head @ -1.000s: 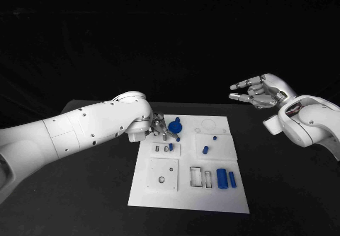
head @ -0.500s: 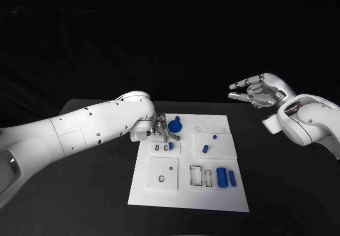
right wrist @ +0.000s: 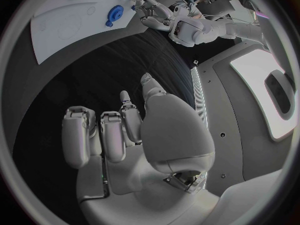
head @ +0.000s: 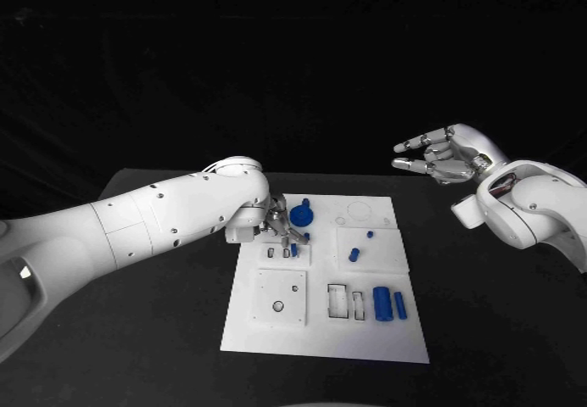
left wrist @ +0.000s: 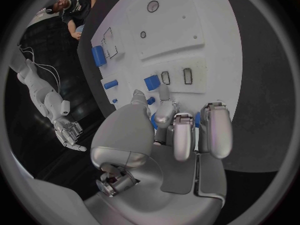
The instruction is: Assemble the parts on the task board
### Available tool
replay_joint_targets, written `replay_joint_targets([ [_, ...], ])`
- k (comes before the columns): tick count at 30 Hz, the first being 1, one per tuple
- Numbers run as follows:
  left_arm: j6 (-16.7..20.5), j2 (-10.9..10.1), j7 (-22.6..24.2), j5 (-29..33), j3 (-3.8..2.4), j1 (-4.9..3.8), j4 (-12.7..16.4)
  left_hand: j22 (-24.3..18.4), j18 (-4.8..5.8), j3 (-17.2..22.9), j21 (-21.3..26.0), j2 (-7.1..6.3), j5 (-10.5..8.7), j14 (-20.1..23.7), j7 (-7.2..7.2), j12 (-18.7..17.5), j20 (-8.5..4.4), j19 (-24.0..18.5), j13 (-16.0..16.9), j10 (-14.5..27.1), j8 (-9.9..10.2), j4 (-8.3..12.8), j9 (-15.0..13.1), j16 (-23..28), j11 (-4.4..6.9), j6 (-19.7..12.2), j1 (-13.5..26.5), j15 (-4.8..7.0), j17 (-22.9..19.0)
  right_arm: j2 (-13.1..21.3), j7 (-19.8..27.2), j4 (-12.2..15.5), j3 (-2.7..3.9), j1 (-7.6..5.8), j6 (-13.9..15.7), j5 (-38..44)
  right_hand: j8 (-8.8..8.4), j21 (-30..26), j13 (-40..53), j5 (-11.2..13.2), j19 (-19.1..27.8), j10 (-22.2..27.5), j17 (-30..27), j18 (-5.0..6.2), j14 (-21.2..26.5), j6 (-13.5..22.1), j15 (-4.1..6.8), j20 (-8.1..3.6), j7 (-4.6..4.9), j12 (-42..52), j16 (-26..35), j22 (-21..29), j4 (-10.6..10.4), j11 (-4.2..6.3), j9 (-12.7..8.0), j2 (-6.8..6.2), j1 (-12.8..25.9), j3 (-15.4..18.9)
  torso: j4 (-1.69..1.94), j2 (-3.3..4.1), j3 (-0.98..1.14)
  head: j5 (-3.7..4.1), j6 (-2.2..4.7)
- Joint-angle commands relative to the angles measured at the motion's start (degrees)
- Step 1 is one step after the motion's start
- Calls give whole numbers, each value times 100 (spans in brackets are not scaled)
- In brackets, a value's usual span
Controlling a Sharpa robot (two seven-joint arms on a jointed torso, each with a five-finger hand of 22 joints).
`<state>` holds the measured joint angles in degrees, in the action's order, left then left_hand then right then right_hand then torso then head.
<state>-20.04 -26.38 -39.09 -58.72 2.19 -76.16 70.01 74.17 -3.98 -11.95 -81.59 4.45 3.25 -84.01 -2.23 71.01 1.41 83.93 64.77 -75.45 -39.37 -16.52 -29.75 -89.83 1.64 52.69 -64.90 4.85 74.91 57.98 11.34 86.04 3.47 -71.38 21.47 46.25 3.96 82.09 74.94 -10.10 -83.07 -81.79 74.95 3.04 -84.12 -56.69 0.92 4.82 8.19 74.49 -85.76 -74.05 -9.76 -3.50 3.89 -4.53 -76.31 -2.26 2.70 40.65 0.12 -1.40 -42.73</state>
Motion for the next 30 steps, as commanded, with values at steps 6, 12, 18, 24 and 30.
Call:
replay_joint_targets([
  [6, -183, 53, -25, -19, 0, 21, -22, 10, 97, 0, -21, 24, 0, -599, -4, 21, -43, 155, 13, -51, -46, 20, -42, -17, 6, -53, -91, 35, 1509, -26, 5, -7, -2, 1, -106, 68, 2, -27, 450, -42, 29, 35, 738, 41, -405, -6, 9, 9, 14, -38, 31, 8, 6, 15, 2, 18, -36, 43, 2, 2, 0, 2, -24],
  [12, -195, 80, -27, -9, 2, 39, -54, 13, 98, 30, -21, 39, 3, -599, -3, 23, -44, 155, 17, -50, -61, 27, -83, -17, 7, -73, -161, 36, 1509, -55, 6, -22, -3, 2, -116, 69, 2, -30, 446, -60, 30, 37, 731, 41, -404, -6, 10, 9, 13, -42, 36, 12, 11, 16, 2, 27, -44, 44, -1, 1, 3, 8, -37],
  [18, -202, 92, -27, 7, 4, 47, -63, 21, 99, 75, -23, 50, 4, -599, -2, 24, -45, 157, 20, -48, -73, 32, -119, -17, 8, -90, -228, 37, 1509, -79, 8, -40, -6, 3, -127, 70, 3, -33, 444, -78, 31, 37, 729, 42, -404, -7, 10, 8, 13, -43, 38, 17, 16, 16, 2, 36, -52, 46, 2, -1, 2, 3, -35],
  [24, -218, 96, -27, 26, 5, 49, -64, 34, 100, 177, -27, 43, 6, -599, 1, 31, -47, 159, 31, -51, -92, 49, -182, -17, 10, -114, -353, 39, 1509, -92, -8, -48, -7, 4, -118, 83, 3, -33, 444, -78, 31, 37, 729, 42, -404, -7, 10, 8, 13, -43, 38, 17, 16, 16, 2, 36, -52, 46, 0, 1, 2, 10, -40],
  [30, -222, 99, -27, 31, 5, 50, -65, 43, 101, 365, -28, 30, 12, -599, 4, 33, -50, 160, 39, -51, -102, 79, -251, -17, 14, -141, -525, 43, 1509, -97, -14, -50, -8, 4, -115, 90, 3, -38, 440, -89, 34, 40, 719, 44, -402, -7, 10, 8, 13, -48, 45, 25, 19, 17, 2, 40, -56, 48, 4, 0, 5, 7, -49],
])
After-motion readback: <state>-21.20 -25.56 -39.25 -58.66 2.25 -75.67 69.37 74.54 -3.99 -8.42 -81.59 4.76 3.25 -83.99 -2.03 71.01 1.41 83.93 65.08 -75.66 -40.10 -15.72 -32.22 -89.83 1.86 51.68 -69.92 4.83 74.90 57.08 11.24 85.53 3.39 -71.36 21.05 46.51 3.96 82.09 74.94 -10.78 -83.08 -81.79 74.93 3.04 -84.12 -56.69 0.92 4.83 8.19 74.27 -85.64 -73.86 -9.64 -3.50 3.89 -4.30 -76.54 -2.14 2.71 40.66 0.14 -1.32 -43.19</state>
